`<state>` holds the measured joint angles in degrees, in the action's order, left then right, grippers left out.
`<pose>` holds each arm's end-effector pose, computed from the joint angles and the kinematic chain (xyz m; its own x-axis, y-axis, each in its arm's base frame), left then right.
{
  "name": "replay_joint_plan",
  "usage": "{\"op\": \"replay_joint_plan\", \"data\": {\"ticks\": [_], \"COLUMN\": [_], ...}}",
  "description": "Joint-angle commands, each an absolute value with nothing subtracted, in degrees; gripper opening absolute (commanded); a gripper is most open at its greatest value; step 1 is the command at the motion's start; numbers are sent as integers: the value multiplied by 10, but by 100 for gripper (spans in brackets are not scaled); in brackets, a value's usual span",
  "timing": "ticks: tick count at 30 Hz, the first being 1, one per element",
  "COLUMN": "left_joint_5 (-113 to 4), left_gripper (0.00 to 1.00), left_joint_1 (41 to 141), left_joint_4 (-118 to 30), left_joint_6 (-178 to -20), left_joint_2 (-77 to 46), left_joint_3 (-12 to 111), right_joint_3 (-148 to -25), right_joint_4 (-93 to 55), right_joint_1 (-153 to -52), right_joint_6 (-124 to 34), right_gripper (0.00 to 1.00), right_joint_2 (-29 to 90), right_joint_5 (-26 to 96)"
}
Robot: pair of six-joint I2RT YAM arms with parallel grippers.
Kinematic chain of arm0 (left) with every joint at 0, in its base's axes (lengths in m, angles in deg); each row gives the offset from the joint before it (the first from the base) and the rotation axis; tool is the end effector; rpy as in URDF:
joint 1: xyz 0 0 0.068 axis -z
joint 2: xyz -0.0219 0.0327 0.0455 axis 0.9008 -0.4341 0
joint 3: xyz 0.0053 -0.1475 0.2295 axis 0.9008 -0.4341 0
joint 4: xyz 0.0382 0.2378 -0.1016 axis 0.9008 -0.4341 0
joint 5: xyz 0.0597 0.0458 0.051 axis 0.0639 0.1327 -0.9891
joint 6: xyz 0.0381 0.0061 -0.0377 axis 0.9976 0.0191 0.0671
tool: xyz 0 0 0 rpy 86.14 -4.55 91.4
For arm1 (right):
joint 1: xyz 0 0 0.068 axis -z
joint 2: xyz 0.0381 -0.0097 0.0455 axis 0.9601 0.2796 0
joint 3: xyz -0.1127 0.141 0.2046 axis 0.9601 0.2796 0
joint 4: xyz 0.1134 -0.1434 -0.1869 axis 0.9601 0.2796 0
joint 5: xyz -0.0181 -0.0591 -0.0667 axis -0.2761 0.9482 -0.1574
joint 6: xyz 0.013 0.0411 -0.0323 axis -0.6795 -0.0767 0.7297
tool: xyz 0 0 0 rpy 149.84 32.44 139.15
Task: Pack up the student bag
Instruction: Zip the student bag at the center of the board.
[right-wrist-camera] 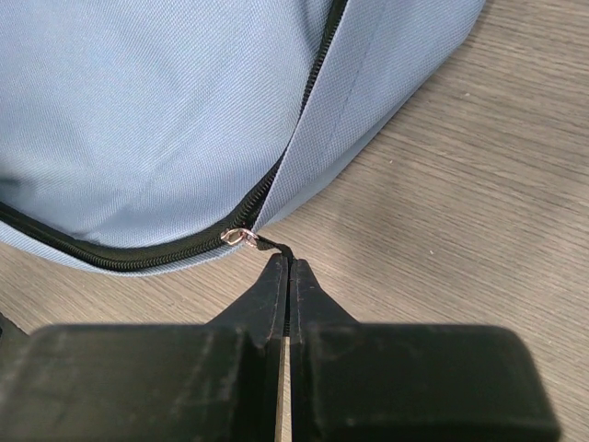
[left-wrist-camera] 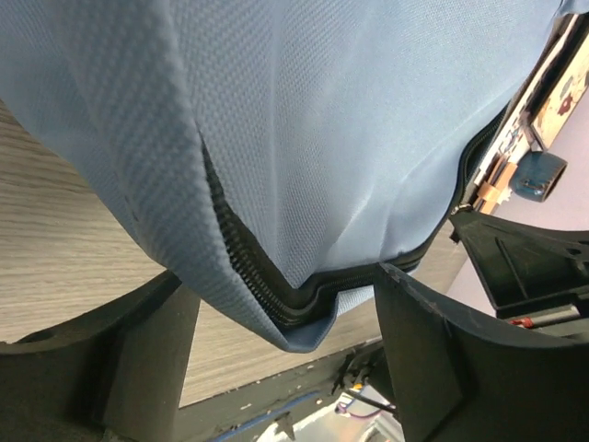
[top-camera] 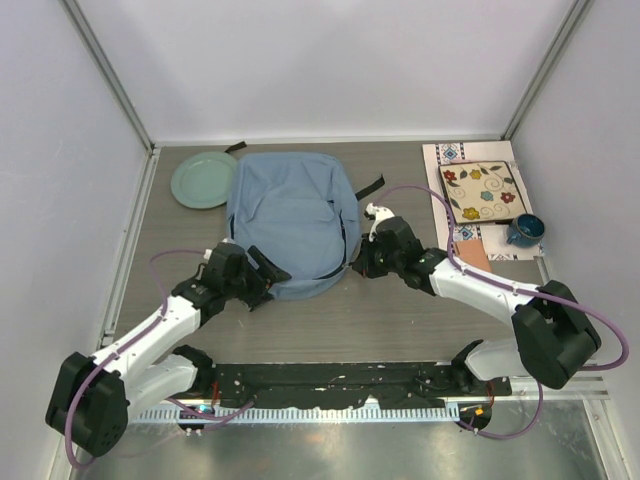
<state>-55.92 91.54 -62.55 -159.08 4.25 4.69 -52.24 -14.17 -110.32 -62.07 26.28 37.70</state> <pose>0.1702 -0.0925 0.1907 -0.6993 -0.7020 -0.1350 -0.4359 0.5684 -0.6978 0.2215 0.1678 0.2055 -0.7393 -0.0493 -0.6716 -0.3777 0.8560 0.3529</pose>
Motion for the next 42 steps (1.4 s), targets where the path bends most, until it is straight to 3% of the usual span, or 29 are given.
{"op": "replay_joint_plan", "data": {"ticks": [1,4,10,16,24,36,42], "left_joint_5": [-530,-595,-740,-705,-796,-798,-792], "left_gripper": [81,90,93,100,98,96,84], "left_joint_1": [921,955,1059,1111,1212,1223,1223], "left_joint_4": [-610,-663,-782,-778,-824,-749,-696], "left_joint_6": [-1580,-1530,-1396,-1203,-998,-955,-962], "left_joint_2": [57,72,84,21,-193,-268,-292], "left_joint_3": [59,105,225,328,432,406,380], "right_joint_3": [-508,-493,-492,-501,-510,-523,-527], "right_joint_4": [-181,-190,-204,-201,-198,-197,-197], "right_joint_1": [-1106,-1107,-1107,-1108,-1107,-1107,-1107], "right_joint_6": [-629,-639,-641,-638,-641,-634,-634], "right_gripper": [1,1,1,1,1,1,1], "right_joint_2": [254,250,243,244,236,234,236], "right_joint_5": [380,366,368,369,372,374,374]}}
